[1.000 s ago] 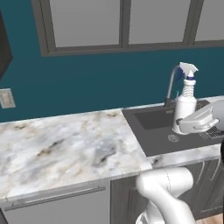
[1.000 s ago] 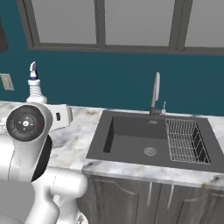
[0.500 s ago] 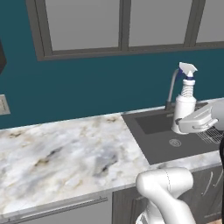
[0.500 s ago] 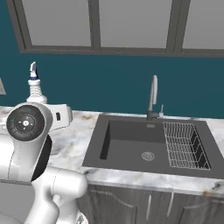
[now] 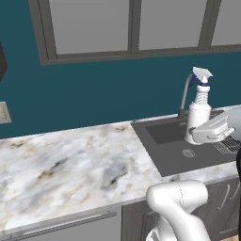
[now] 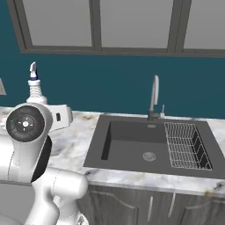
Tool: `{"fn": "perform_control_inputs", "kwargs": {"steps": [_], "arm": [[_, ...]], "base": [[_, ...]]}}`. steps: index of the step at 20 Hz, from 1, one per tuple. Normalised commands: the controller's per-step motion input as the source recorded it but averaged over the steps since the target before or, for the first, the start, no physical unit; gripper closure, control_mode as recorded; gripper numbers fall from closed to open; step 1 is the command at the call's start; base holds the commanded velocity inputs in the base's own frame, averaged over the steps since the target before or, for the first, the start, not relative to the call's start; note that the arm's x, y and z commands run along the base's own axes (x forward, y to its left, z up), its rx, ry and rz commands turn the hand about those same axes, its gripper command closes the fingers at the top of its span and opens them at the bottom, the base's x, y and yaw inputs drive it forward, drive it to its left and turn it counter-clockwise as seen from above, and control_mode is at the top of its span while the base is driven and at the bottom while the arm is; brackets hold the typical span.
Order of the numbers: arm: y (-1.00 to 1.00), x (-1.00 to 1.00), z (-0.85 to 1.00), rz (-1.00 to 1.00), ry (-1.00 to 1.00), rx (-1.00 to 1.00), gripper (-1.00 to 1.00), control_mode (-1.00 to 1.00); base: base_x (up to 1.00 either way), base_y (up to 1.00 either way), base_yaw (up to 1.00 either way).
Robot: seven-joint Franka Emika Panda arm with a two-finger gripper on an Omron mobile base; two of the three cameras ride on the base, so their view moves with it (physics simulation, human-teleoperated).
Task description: Locate and retrieve the spray and soap dispenser from the cabinet. Place them next to the sink.
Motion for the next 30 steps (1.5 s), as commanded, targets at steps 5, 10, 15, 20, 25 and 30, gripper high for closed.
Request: {"fn": "perform_control_inputs", "kwargs": {"steps": [5,10,15,20,25,30], "arm": [[-0.07,0.14,-0.03,0.04,-0.02,0.0,1.0,-1.0],[-0.19,0.56,-0.19,0.24,-0.05,0.04,1.0,-1.0],[0.09,0.57,-0.51,0.31,-0.01,0.01,1.0,-1.0],[0.05,0.62,-0.62,0.17,-0.01,-0.08,1.0,-1.0],[0.03,0.59,-0.49,0.03,-0.08,-0.07,1.0,-1.0],[0.02,0.61,-0.45,0.0,-0.04,-0.05,1.0,-1.0]], "base": [[0.01,0.0,0.0],[0.0,0.0,0.0],[0.0,0.0,0.0],[0.0,0.0,0.0],[0.0,0.0,0.0],[0.0,0.0,0.0]]}}
